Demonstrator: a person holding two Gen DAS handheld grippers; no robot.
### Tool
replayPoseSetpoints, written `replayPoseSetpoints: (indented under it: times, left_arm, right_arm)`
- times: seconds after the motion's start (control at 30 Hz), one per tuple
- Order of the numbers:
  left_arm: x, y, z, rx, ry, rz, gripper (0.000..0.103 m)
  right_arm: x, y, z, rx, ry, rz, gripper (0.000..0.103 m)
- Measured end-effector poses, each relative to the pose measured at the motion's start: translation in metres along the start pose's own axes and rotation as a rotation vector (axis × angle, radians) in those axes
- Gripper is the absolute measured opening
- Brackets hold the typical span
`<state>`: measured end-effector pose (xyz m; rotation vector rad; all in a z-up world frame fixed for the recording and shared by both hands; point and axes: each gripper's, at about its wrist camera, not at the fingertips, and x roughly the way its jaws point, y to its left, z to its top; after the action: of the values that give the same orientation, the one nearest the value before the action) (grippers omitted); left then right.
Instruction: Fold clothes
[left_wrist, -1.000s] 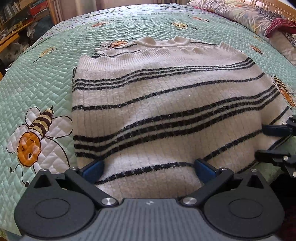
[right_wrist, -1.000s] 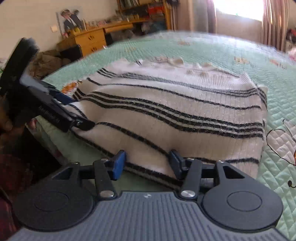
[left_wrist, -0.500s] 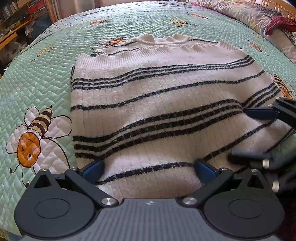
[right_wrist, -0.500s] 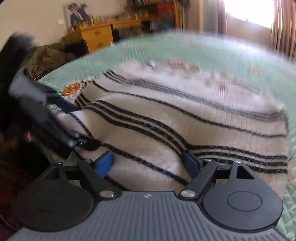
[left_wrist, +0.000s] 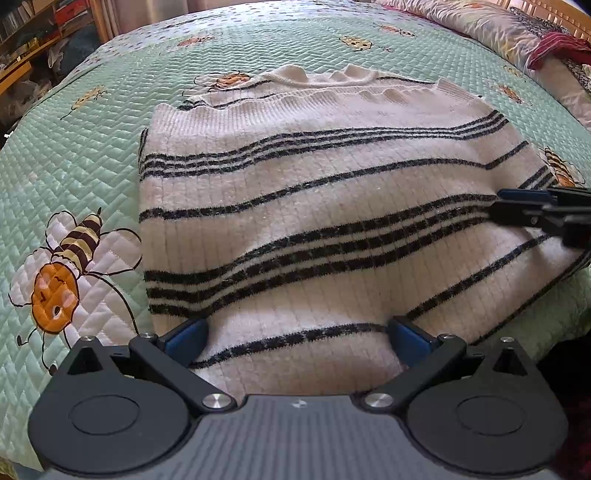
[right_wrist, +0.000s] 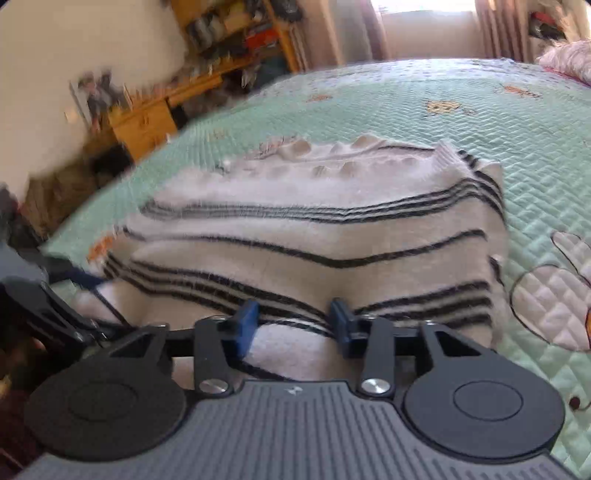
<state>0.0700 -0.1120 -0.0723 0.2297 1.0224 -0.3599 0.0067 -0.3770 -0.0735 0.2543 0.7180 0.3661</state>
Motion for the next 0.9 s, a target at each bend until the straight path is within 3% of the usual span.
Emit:
replayPoseSetpoints:
  times: [0.07,0.17,0.27,0.33,0.4,0.47,0.53,0.63,0.7,0.8,0.9]
  left_arm:
    - [0.000,0.000,0.000,0.000,0.001,-0.002,0.102]
    - [0.000,0.001,0.001,0.000,0.003,-0.004,0.102]
    - [0.000,0.001,0.001,0.000,0.004,-0.006,0.102]
    - [0.000,0.002,0.001,-0.002,0.006,-0.010,0.102]
    - [0.000,0.003,0.002,-0.003,0.008,-0.014,0.102]
    - [0.000,0.004,0.002,-0.004,0.010,-0.019,0.102]
    - [0.000,0.004,0.002,-0.002,0.013,-0.017,0.102]
    - [0.001,0.002,0.005,0.000,0.027,-0.006,0.102]
    - [0.001,0.001,0.005,-0.002,0.030,0.000,0.102]
    - [0.001,0.001,0.004,-0.004,0.028,0.004,0.102]
    - [0.001,0.001,0.005,-0.005,0.031,0.006,0.102]
  right_arm:
    - [-0.007,-0.005,0.015,0.064,-0.006,0.003,0.027]
    - [-0.019,-0.010,0.043,0.076,-0.115,0.007,0.029]
    - [-0.001,-0.027,0.073,0.051,-0.130,-0.059,0.030]
    - [0.025,-0.042,0.082,0.017,-0.095,-0.115,0.030]
    - [0.043,-0.067,0.073,0.052,-0.073,-0.176,0.021]
    - [0.053,-0.095,0.059,0.130,-0.092,-0.187,0.003]
    - [0.046,-0.099,0.055,0.187,-0.108,-0.177,0.001]
    - [0.039,-0.089,0.058,0.154,-0.105,-0.196,0.002]
    - [0.025,-0.080,0.060,0.170,-0.133,-0.186,0.010]
    - [-0.004,-0.049,0.057,0.088,-0.187,-0.134,0.017]
    - [-0.028,-0.028,0.035,0.032,-0.181,-0.108,0.034]
